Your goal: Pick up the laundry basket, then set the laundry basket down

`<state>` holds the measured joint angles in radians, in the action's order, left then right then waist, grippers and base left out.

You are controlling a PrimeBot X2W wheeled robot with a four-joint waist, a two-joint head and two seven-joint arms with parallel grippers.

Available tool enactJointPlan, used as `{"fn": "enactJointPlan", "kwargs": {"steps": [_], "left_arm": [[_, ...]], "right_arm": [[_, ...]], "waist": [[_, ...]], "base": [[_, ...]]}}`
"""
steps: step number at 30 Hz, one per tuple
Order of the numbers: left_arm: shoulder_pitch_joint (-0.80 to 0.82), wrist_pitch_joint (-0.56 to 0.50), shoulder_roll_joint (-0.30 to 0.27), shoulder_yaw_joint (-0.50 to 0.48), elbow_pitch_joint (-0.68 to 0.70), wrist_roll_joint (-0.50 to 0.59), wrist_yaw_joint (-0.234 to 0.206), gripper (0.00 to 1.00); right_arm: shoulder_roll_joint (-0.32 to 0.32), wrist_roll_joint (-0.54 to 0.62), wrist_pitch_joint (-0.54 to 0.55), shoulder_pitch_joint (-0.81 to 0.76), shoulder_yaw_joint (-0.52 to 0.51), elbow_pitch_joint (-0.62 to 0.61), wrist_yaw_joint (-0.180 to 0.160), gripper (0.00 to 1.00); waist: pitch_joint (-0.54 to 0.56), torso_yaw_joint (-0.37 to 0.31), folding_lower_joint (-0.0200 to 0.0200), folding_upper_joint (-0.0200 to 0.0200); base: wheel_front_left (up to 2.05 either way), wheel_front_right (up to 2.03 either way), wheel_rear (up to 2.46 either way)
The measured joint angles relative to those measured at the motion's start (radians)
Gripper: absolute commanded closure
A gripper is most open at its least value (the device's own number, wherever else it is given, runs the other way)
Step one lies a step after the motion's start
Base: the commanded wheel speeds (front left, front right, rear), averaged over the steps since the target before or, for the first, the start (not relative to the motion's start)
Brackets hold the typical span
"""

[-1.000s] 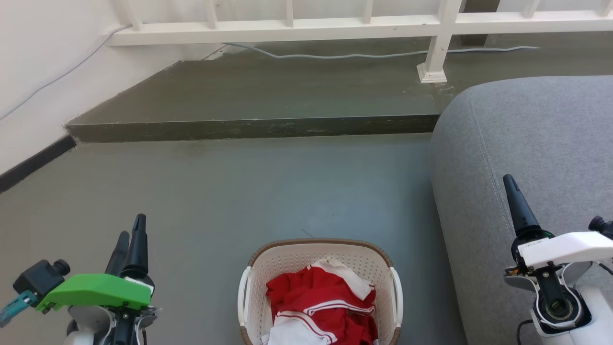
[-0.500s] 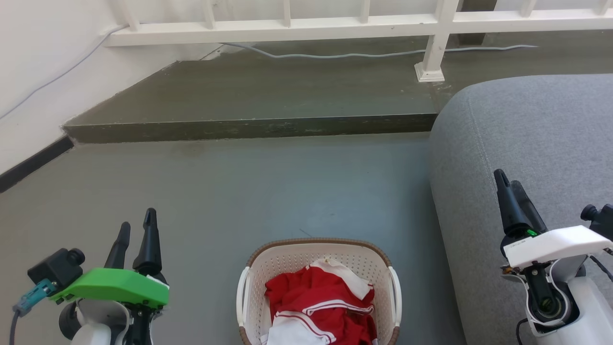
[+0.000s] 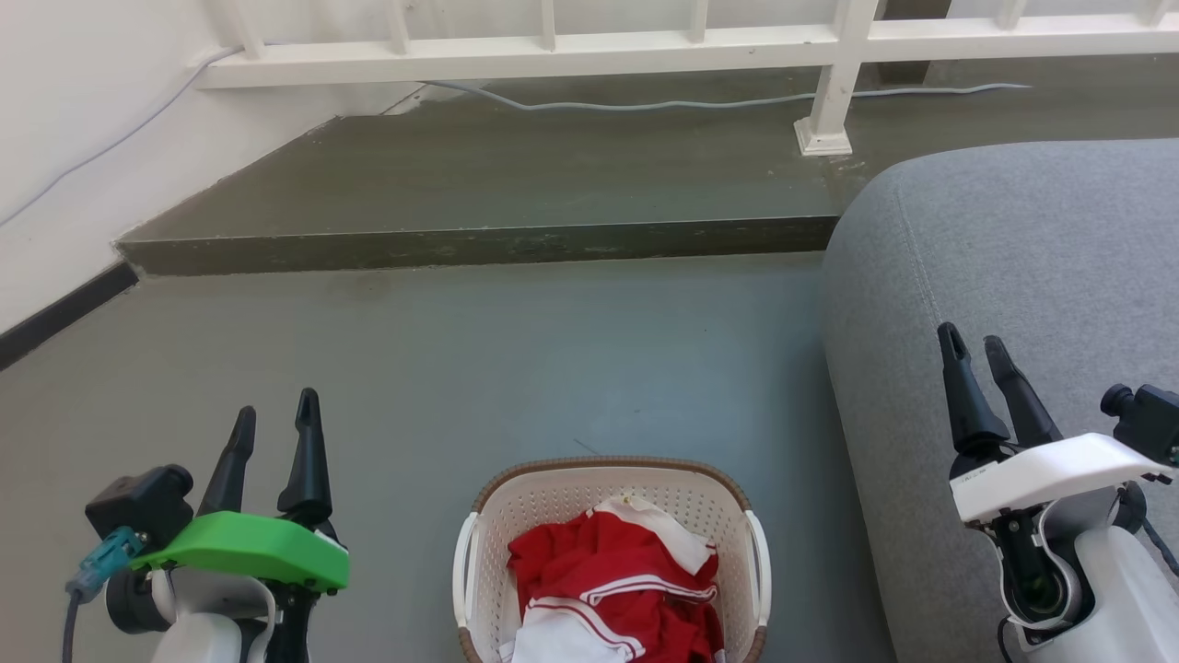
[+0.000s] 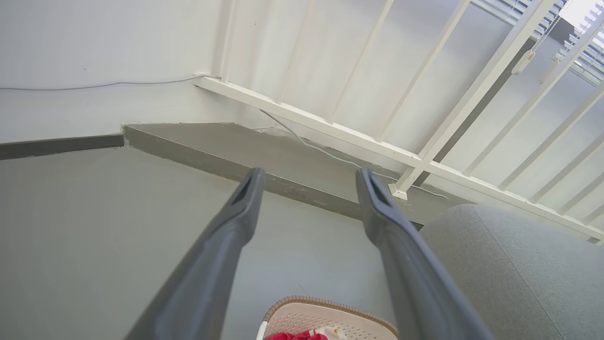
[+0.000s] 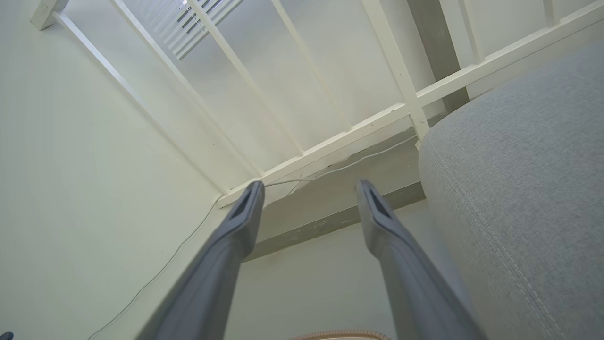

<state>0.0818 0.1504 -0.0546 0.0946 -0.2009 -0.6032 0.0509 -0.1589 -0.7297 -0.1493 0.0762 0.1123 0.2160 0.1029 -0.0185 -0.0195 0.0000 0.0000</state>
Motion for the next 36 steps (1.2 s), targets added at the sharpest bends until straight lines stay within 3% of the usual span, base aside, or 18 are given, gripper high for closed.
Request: {"fn": "enactJointPlan", "kwargs": {"steps": [28, 36], "left_arm": [[0.001, 0.101, 0.004, 0.018, 0.049, 0.394, -0.004, 0.0], [0.001, 0.101, 0.005, 0.018, 0.048, 0.397, -0.004, 0.0]], "right_arm": [[-0.004, 0.397, -0.101, 0.019, 0.031, -0.004, 0.001, 0.0], [-0.001, 0.416, -0.102, 0.019, 0.025, 0.004, 0.001, 0.0]], "waist": [[-0.003, -0.005, 0.0, 0.0], [-0.003, -0.005, 0.0, 0.0]], "base": [[0.0, 0.0, 0.0], [0.0, 0.0, 0.0]]}}
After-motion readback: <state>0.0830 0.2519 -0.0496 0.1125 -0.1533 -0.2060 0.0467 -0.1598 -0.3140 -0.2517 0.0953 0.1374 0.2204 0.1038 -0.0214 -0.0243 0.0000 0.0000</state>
